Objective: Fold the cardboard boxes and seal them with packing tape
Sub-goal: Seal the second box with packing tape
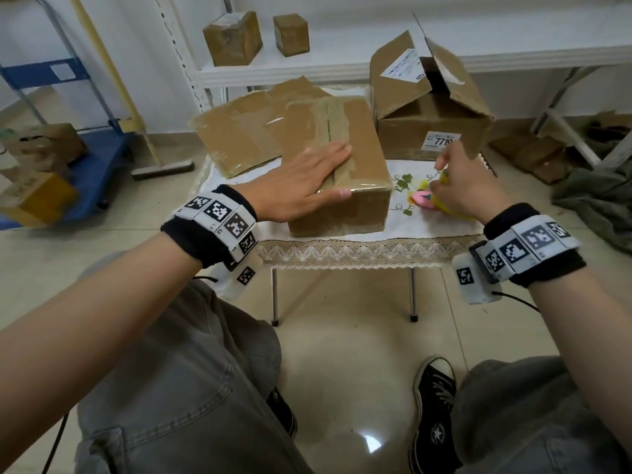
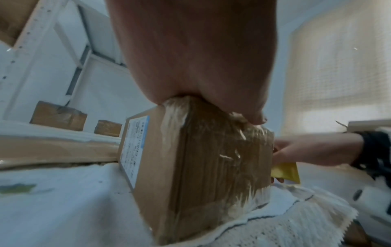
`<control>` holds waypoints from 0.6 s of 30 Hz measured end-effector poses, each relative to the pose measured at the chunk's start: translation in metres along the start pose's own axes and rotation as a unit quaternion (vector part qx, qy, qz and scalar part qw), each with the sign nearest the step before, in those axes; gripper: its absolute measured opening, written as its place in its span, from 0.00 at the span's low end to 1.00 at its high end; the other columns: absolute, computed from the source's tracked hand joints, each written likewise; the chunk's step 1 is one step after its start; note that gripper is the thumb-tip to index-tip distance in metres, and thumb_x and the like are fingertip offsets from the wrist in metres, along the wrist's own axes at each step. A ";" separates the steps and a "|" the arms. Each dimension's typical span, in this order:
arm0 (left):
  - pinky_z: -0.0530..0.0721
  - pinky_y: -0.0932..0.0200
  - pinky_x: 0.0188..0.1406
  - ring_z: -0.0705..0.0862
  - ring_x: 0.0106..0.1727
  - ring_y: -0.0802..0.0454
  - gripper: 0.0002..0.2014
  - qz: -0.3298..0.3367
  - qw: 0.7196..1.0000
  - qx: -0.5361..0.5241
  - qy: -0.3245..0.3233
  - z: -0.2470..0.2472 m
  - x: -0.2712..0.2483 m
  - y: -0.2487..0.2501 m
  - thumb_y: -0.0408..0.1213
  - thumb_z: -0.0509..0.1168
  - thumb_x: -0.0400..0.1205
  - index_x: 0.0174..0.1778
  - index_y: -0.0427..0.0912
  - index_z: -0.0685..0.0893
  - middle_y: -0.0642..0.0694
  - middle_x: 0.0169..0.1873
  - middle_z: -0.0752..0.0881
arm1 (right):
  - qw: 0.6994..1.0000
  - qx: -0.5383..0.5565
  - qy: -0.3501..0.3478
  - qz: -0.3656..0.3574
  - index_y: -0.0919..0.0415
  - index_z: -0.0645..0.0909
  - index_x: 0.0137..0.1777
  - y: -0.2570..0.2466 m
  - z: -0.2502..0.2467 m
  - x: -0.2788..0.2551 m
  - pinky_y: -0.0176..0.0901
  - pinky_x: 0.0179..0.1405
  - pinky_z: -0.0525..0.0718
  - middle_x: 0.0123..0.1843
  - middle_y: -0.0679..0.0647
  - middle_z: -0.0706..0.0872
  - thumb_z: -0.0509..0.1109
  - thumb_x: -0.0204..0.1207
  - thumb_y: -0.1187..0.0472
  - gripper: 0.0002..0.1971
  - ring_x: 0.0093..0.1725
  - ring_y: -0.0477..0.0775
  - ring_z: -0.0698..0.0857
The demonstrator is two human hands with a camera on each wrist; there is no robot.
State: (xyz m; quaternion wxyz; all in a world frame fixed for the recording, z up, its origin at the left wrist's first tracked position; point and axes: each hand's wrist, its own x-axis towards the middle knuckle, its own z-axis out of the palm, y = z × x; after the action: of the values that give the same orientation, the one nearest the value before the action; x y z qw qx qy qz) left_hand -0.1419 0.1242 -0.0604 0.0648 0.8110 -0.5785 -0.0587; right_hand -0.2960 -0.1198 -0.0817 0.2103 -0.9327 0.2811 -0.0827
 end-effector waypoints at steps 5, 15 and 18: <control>0.40 0.53 0.87 0.42 0.88 0.55 0.39 -0.019 0.996 0.069 -0.045 -0.008 0.005 0.015 0.62 0.44 0.87 0.89 0.44 0.43 0.46 0.88 0.41 | 0.998 0.039 0.037 0.015 0.55 0.65 0.59 -0.002 -0.012 0.000 0.61 0.57 0.80 0.45 0.55 0.78 0.66 0.82 0.63 0.13 0.53 0.62 0.76; 0.57 0.61 0.78 0.62 0.85 0.53 0.44 -0.093 0.977 -0.180 0.066 -0.042 0.026 0.023 0.59 0.69 0.79 0.88 0.50 0.58 0.48 0.86 0.61 | 0.927 0.307 0.078 -0.202 0.54 0.63 0.55 -0.040 -0.034 -0.014 0.35 0.33 0.86 0.40 0.41 0.86 0.67 0.84 0.69 0.15 0.43 0.42 0.89; 0.64 0.53 0.84 0.67 0.83 0.55 0.45 -0.058 0.959 -0.244 0.134 -0.047 0.039 0.029 0.55 0.76 0.77 0.86 0.45 0.64 0.47 0.84 0.67 | 0.909 0.317 0.082 -0.258 0.52 0.62 0.54 -0.053 -0.038 -0.017 0.41 0.39 0.90 0.33 0.30 0.84 0.67 0.84 0.71 0.16 0.44 0.39 0.87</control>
State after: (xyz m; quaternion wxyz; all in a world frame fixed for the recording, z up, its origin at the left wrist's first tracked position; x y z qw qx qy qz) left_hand -0.1483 0.0797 -0.0099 0.3337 0.8032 -0.4847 -0.0925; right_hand -0.2946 -0.0838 -0.0253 0.4421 -0.8469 0.0057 -0.2953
